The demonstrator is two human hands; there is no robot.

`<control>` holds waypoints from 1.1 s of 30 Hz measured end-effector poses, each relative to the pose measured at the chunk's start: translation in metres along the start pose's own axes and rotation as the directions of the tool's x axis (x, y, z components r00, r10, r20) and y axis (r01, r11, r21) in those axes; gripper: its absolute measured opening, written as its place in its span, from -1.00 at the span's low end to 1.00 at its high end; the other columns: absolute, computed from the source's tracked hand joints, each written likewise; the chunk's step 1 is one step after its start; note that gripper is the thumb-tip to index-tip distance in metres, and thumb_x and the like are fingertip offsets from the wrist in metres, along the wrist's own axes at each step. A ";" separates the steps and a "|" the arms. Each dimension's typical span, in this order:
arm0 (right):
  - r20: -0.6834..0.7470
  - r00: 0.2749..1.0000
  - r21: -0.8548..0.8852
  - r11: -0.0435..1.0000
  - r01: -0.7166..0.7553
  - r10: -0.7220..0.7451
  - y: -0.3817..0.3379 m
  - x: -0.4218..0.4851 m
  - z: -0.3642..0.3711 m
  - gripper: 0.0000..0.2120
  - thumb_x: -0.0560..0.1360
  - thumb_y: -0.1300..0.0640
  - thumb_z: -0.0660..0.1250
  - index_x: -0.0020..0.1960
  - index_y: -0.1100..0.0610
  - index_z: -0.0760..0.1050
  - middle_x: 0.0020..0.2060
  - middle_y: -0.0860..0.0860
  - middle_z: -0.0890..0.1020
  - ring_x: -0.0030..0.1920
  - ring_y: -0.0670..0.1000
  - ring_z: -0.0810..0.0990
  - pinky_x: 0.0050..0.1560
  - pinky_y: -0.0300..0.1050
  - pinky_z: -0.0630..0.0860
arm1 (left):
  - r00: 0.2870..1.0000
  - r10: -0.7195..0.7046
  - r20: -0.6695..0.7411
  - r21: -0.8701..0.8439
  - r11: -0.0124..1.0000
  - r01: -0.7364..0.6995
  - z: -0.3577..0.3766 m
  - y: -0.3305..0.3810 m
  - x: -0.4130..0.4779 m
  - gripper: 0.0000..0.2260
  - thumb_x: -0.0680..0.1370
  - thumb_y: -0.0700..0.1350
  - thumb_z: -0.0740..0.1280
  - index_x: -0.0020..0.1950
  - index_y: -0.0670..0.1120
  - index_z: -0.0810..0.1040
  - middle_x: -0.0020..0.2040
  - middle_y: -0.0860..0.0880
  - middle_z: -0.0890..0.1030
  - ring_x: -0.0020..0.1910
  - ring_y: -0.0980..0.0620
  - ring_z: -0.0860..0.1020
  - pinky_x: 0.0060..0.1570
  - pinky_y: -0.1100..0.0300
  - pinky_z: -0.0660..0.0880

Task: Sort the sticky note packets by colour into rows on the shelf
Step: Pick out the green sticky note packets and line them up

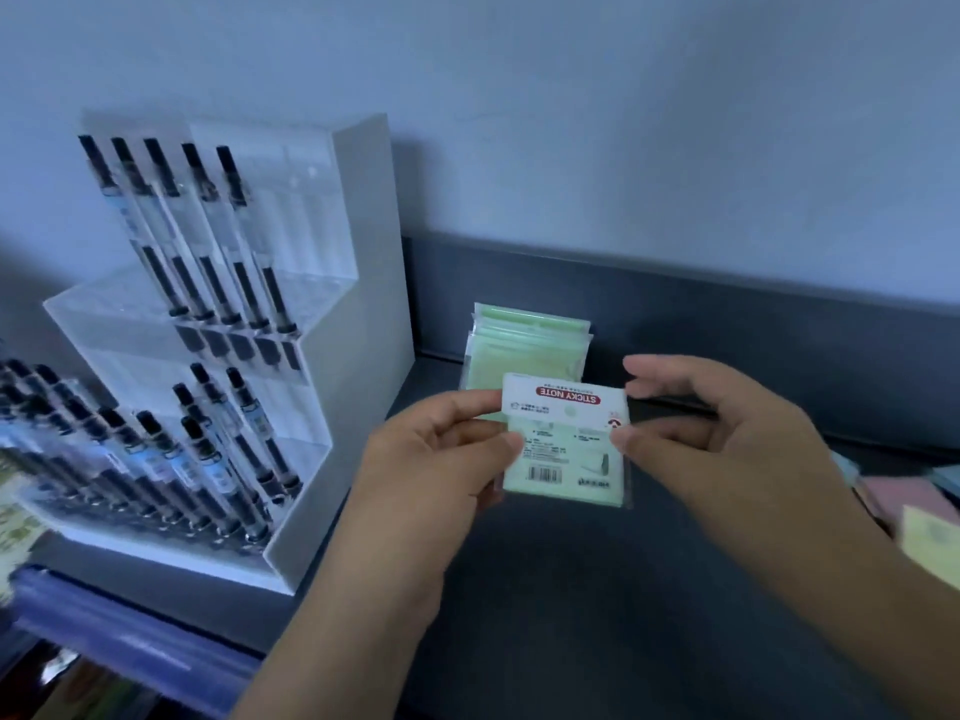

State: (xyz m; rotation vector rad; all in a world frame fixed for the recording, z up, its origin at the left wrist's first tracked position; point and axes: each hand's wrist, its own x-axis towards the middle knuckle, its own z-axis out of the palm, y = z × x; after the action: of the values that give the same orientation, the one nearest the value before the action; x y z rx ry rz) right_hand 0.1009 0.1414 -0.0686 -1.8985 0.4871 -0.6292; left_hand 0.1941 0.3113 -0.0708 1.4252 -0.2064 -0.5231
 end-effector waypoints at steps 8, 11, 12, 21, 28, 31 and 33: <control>-0.108 0.978 0.033 0.984 -0.177 0.180 0.002 0.004 0.034 -0.71 0.44 0.28 0.55 0.04 -0.04 0.67 -0.17 -0.14 0.76 -0.11 -0.11 0.74 -0.02 -0.15 0.62 | 0.995 0.087 -0.040 0.048 0.995 -0.085 -0.014 -0.010 0.026 -0.82 0.53 -0.36 0.42 -0.11 -0.07 0.65 -0.23 0.04 0.74 -0.28 0.18 0.69 -0.42 0.42 0.48; -0.197 0.970 -0.109 0.980 -0.164 0.141 0.005 0.006 0.039 -0.75 0.41 0.12 0.59 0.02 -0.12 0.66 -0.15 -0.22 0.73 -0.13 -0.20 0.70 -0.08 -0.21 0.58 | 0.974 0.192 -0.123 0.053 0.981 -0.187 -0.010 -0.018 0.027 -0.84 0.52 -0.31 0.45 -0.07 -0.04 0.68 -0.18 0.04 0.74 -0.17 0.10 0.72 -0.33 0.37 0.54; -0.231 0.964 -0.138 0.976 -0.168 0.133 0.004 0.005 0.040 -0.75 0.39 0.04 0.60 0.02 -0.14 0.65 -0.14 -0.23 0.71 -0.13 -0.21 0.68 -0.10 -0.23 0.56 | 0.950 0.266 -0.165 0.099 0.963 -0.252 -0.008 -0.020 0.026 -0.83 0.52 -0.29 0.46 -0.06 -0.01 0.69 -0.17 0.07 0.73 -0.15 0.11 0.71 -0.26 0.34 0.57; 0.016 0.968 0.233 0.941 -0.247 0.250 -0.021 0.007 0.057 -0.82 0.48 0.06 0.50 -0.12 0.19 0.73 -0.21 0.14 0.76 -0.11 0.21 0.74 0.02 0.19 0.70 | 0.749 0.661 0.049 0.546 0.610 -0.574 0.014 -0.028 0.027 -0.93 0.55 -0.17 0.40 -0.10 -0.02 0.64 -0.19 0.12 0.61 -0.15 0.09 0.60 -0.18 0.05 0.56; -0.023 0.978 0.113 0.973 -0.202 0.206 -0.003 0.019 0.050 -0.89 0.52 0.27 0.45 -0.13 0.12 0.72 -0.28 0.06 0.75 -0.28 0.02 0.70 -0.30 -0.20 0.62 | 0.923 0.386 0.009 0.382 0.851 -0.360 -0.006 -0.023 0.041 -0.84 0.51 -0.09 0.48 0.07 0.09 0.67 -0.01 0.18 0.66 0.02 0.21 0.62 0.03 0.21 0.58; 0.023 0.969 0.125 0.961 -0.246 0.245 0.009 0.022 0.054 -0.90 0.53 0.28 0.45 -0.09 0.13 0.71 -0.24 0.06 0.76 -0.21 0.08 0.73 -0.17 -0.11 0.68 | 0.948 0.305 -0.085 0.528 0.821 -0.217 -0.014 -0.025 0.050 -0.70 0.51 -0.13 0.45 0.22 0.09 0.60 0.10 0.19 0.62 0.07 0.21 0.58 0.11 0.22 0.55; 0.070 0.955 0.174 0.939 -0.297 0.289 0.016 0.023 0.058 -0.87 0.55 0.32 0.42 -0.06 0.15 0.71 -0.20 0.07 0.77 -0.20 0.09 0.74 -0.16 -0.11 0.69 | 0.956 0.287 -0.060 0.636 0.749 -0.185 -0.017 -0.022 0.054 -0.69 0.48 -0.15 0.44 0.20 0.07 0.57 0.08 0.17 0.60 0.04 0.19 0.57 0.02 0.19 0.57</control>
State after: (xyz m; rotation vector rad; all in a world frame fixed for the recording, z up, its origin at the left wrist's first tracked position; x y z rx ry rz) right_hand 0.1543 0.1631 -0.0979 -1.6218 0.6479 -0.4196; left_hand 0.2438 0.2995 -0.1045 2.0500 -0.4637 -0.1182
